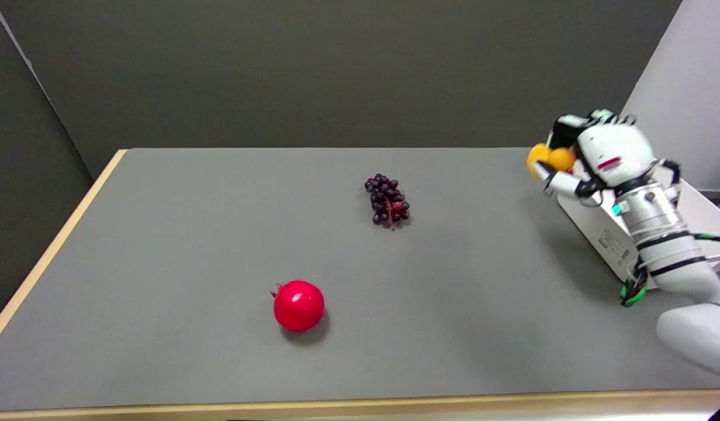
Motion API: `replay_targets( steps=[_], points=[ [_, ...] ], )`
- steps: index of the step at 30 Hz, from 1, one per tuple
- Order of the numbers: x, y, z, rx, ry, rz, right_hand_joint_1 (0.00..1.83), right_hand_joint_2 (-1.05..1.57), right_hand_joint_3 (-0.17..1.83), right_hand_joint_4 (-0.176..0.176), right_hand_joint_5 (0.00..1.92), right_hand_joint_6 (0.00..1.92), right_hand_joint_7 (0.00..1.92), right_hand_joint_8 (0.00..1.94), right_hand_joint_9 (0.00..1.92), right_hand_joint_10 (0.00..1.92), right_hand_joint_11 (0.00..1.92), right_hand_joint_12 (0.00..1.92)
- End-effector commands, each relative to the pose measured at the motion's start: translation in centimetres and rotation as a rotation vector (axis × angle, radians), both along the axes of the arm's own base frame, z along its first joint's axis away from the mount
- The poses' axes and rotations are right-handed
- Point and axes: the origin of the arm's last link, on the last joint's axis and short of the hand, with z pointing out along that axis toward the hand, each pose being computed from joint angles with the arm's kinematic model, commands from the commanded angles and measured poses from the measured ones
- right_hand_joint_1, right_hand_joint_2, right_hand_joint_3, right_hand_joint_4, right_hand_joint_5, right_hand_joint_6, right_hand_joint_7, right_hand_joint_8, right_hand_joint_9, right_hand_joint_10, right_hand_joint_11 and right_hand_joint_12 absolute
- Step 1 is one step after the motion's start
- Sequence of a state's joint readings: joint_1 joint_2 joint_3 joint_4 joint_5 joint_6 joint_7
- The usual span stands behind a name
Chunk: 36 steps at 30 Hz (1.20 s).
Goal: Place the yellow duck into the white box.
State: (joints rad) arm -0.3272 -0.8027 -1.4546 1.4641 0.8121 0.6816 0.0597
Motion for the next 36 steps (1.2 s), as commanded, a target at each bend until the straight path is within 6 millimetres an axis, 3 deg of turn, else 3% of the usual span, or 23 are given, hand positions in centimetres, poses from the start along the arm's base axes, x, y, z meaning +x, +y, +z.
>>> replay_targets(
  steps=[1,7,13,17,21,28,29,30,31,33,36],
  points=[
    [4.9,1.9,6.7,-0.285,0.067,0.165,1.04,1.02,0.57,-0.165,0.70,1.55,0.93,1.59,0.88,1.71,0.38,1.92],
    [2.0,3.4,9.9,-0.420,0.005,0.092,1.04,1.02,0.56,-0.171,0.69,1.56,0.92,1.61,0.87,1.73,0.37,1.91],
    [-3.0,5.6,12.8,-0.561,-0.113,-0.017,1.04,1.02,0.56,-0.171,0.69,1.56,0.91,1.62,0.87,1.73,0.36,1.92],
    [-5.9,6.5,12.8,-0.596,-0.170,-0.068,1.04,1.02,0.56,-0.171,0.69,1.56,0.91,1.64,0.87,1.74,0.35,1.92],
    [-7.5,6.3,12.0,-0.588,-0.199,-0.103,1.04,1.02,0.56,-0.171,0.69,1.56,0.90,1.65,0.86,1.75,0.35,1.92],
    [-7.6,4.1,9.1,-0.453,-0.275,-0.056,1.03,1.03,0.55,-0.161,0.69,1.56,0.89,1.64,0.83,1.74,0.33,1.91],
    [-7.3,3.7,8.6,-0.430,-0.273,-0.043,0.99,1.01,0.58,-0.148,0.66,1.53,0.85,1.53,0.77,1.66,0.31,1.87],
    [-7.1,3.3,8.0,-0.408,-0.267,-0.036,0.82,0.88,0.77,-0.097,0.53,1.29,0.63,0.99,0.49,1.24,0.22,1.70],
    [-6.6,2.8,7.4,-0.380,-0.257,-0.025,0.69,0.78,0.88,-0.061,0.43,1.08,0.43,0.59,0.26,0.89,0.14,1.49],
    [-5.6,2.0,6.3,-0.336,-0.232,-0.006,0.63,0.74,0.85,-0.030,0.32,0.72,0.10,0.27,0.00,0.40,0.00,0.94],
    [-4.1,1.1,4.9,-0.277,-0.202,0.032,0.60,0.67,0.90,-0.012,0.25,0.52,0.02,0.16,0.00,0.12,0.00,0.71]
  ],
)
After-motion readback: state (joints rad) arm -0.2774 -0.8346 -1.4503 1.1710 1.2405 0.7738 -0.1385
